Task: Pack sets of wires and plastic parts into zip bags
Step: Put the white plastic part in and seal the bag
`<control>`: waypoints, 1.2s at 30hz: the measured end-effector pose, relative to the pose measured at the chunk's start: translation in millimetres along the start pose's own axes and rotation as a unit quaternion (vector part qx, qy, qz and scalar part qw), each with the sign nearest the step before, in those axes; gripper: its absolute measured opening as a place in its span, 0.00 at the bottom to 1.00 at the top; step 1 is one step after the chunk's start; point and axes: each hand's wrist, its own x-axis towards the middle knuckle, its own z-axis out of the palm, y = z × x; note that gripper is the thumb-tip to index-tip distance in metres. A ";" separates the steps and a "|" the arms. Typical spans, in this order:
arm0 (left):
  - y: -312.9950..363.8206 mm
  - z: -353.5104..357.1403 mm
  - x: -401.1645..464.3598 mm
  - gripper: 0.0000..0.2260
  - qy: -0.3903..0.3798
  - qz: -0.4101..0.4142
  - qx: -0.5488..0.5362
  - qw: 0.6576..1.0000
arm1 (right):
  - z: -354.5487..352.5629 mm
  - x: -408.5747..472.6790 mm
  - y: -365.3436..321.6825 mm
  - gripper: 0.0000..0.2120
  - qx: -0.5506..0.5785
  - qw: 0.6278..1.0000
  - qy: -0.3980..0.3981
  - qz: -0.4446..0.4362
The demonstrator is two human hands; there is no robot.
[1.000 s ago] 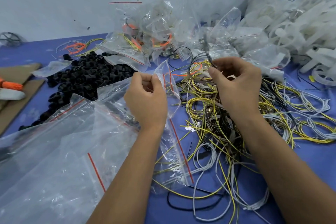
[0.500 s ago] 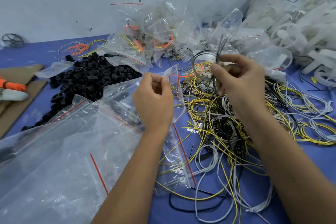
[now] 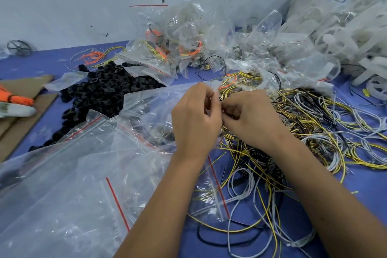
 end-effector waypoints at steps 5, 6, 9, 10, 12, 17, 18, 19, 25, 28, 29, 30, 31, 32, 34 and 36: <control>15.0 5.6 -7.8 0.08 -0.029 0.044 -0.009 0.999 | 6.4 -1.8 3.6 0.03 0.228 0.955 0.075 0.175; 17.5 6.3 -8.7 0.08 -0.031 0.045 -0.016 0.998 | 7.2 -2.4 2.5 0.03 0.293 0.931 0.082 0.202; 21.9 5.0 -9.7 0.07 -0.027 0.046 -0.025 0.998 | 7.9 -3.3 1.9 0.08 0.401 0.891 0.059 0.202; 21.1 4.0 -9.5 0.07 -0.021 0.046 -0.024 0.998 | 7.1 -2.9 1.3 0.10 0.415 0.891 0.025 0.179; 18.4 3.4 -9.0 0.07 -0.007 0.036 -0.017 0.999 | 4.2 -3.4 -0.6 0.12 0.431 0.891 -0.059 0.132; 15.8 2.2 -7.0 0.06 0.010 -0.007 -0.032 0.999 | 2.5 -5.7 -8.2 0.24 0.383 0.912 -0.139 0.053; 14.9 2.3 -6.9 0.06 0.010 -0.013 -0.033 0.999 | 2.6 -5.7 -9.6 0.24 0.383 0.911 -0.145 0.049; 13.5 2.8 -6.7 0.06 0.010 -0.019 -0.030 0.999 | 2.9 -5.4 -9.9 0.23 0.387 0.909 -0.149 0.052; -2.5 2.2 -1.0 0.07 0.014 -0.098 -0.065 0.993 | 7.7 -4.4 -1.1 0.15 0.240 0.963 -0.050 0.108; -12.7 0.0 4.6 0.09 0.070 -0.199 -0.098 0.973 | 7.0 -3.6 3.5 0.06 0.125 0.988 0.023 0.083; -16.3 -0.8 6.3 0.09 0.085 -0.218 -0.098 0.967 | 5.8 -3.3 4.8 0.02 0.102 0.992 0.032 0.073; -19.6 -1.4 7.9 0.10 0.094 -0.234 -0.098 0.963 | 4.6 -3.2 5.8 0.03 0.085 0.994 0.025 0.071; -22.9 -2.2 9.4 0.10 0.100 -0.249 -0.098 0.958 | 4.4 -3.4 6.3 0.08 0.077 0.994 0.003 0.074; -25.7 -2.8 10.7 0.10 0.102 -0.263 -0.097 0.954 | 3.7 -3.9 5.6 0.11 0.079 0.993 -0.028 0.079; -30.8 -3.3 11.8 0.10 0.101 -0.283 -0.093 0.949 | 2.4 -5.1 0.2 0.14 0.098 0.988 -0.087 0.082; -32.4 -2.6 10.9 0.09 0.091 -0.288 -0.087 0.949 | 1.1 -6.6 -2.0 0.13 0.118 0.982 -0.121 0.079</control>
